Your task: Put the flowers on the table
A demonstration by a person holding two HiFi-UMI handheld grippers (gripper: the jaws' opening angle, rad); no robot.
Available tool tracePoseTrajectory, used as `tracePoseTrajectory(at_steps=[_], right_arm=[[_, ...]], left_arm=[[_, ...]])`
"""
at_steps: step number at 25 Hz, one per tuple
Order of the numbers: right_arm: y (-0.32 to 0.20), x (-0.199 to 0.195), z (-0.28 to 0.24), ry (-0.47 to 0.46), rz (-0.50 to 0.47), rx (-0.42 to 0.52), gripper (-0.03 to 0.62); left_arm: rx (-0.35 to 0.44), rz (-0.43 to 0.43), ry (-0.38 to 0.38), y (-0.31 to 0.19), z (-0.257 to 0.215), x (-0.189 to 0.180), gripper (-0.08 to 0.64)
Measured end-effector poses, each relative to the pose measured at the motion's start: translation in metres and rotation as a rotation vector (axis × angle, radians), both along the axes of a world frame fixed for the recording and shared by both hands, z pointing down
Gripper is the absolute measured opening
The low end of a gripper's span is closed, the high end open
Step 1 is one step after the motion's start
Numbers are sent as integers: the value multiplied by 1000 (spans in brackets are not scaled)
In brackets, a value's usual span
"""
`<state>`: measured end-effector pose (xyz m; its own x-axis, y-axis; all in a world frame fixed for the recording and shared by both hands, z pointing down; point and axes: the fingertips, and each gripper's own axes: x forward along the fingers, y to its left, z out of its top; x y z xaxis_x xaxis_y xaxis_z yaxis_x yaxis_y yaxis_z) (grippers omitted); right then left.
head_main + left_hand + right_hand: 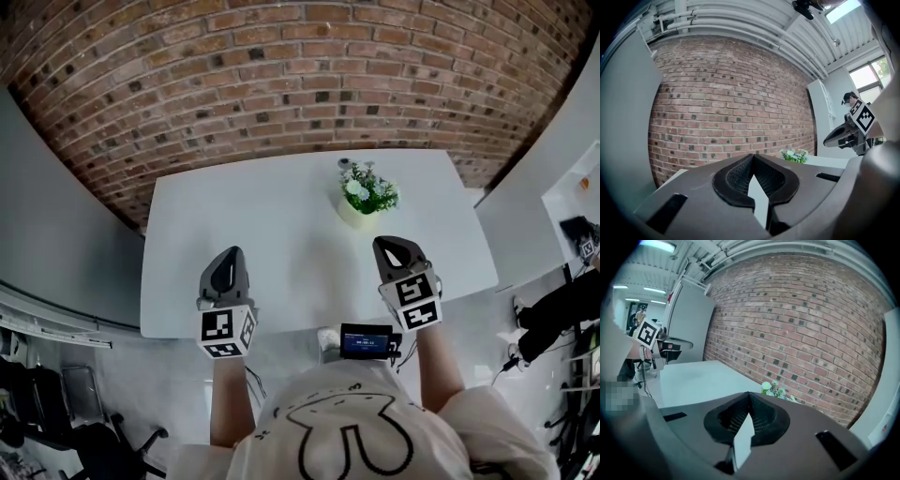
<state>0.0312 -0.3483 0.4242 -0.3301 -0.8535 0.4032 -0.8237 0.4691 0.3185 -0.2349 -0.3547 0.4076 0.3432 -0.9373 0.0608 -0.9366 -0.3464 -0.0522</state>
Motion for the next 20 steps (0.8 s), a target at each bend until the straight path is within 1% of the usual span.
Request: tracePoseTrajectory(at_steps=[4,11,15,20], right_arm=[[24,2,-11,-82,62,49,17],[66,0,-22,-150,146,106,17],[88,-2,-25,-171,163,106,17],[109,-6,-28,-179,154,111,17]], left_arm=[[7,25,9,21,-5,-4,12],[26,58,23,58,-10,-12,12],[33,64,29,78,-11,-14,12],[48,70,34,97,-15,-12,12]])
